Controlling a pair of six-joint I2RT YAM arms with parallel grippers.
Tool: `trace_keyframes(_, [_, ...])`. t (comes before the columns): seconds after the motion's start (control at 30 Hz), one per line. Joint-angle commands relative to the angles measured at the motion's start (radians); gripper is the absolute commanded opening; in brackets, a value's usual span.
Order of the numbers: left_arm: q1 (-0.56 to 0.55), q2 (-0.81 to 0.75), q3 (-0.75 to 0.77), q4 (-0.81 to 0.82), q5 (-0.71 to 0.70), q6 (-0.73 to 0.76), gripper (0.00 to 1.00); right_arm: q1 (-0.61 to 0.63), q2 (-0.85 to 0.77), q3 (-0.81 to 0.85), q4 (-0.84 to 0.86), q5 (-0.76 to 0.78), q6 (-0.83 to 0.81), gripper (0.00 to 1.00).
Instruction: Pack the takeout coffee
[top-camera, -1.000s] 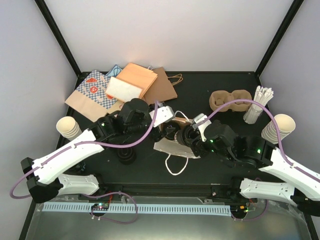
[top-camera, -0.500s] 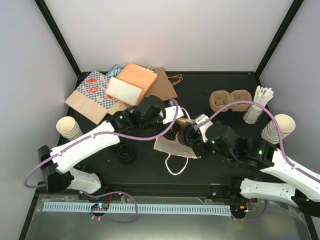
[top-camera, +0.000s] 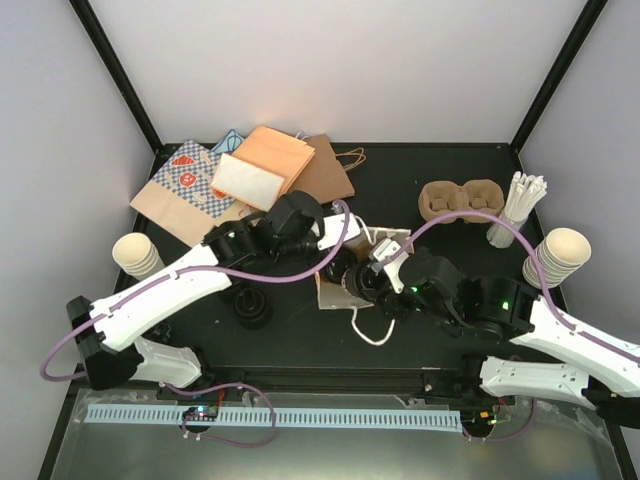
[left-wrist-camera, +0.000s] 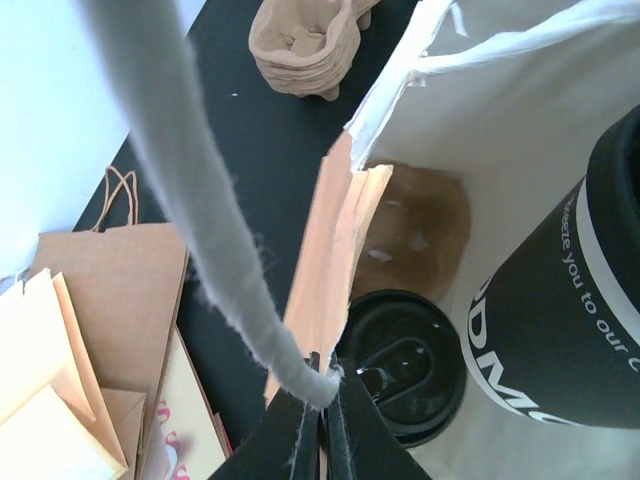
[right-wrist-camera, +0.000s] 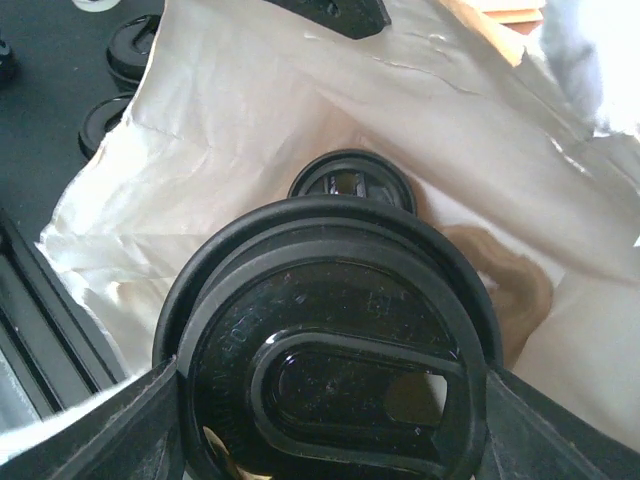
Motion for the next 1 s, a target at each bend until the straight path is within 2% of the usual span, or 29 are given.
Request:
trace_keyframes(0.0, [-0.004, -0.105, -0.037, -0.006, -0.02, -0.004, 0.02, 0.049, 0.002, 0.016, 0.046, 0.027, -0.072, 0.58])
trace_keyframes(0.23, [-0.004, -0.204, -0.134, 0.007, -0.006, -0.016, 0.02, 0.113, 0.019, 0.01, 0.039, 0.087, -0.148, 0.58])
trace_keyframes(0.33, [-0.005, -0.239, -0.178, 0.026, 0.019, -0.009, 0.02, 0.179, 0.017, -0.024, 0.06, 0.186, -0.187, 0.57])
trace_keyframes(0.53, [-0.012, -0.265, -0.207, 0.023, 0.059, -0.022, 0.02, 0.267, 0.002, -0.106, 0.116, 0.282, -0.348, 0.57])
trace_keyframes(0.73, [-0.038, -0.285, -0.222, 0.033, 0.08, -0.022, 0.02, 0.29, 0.016, -0.126, 0.068, 0.34, -0.486, 0.58])
trace_keyframes(0.97, [-0.101, -0.256, -0.199, 0.038, 0.04, -0.009, 0.02, 0.291, 0.002, -0.089, 0.056, 0.331, -0.555, 0.58])
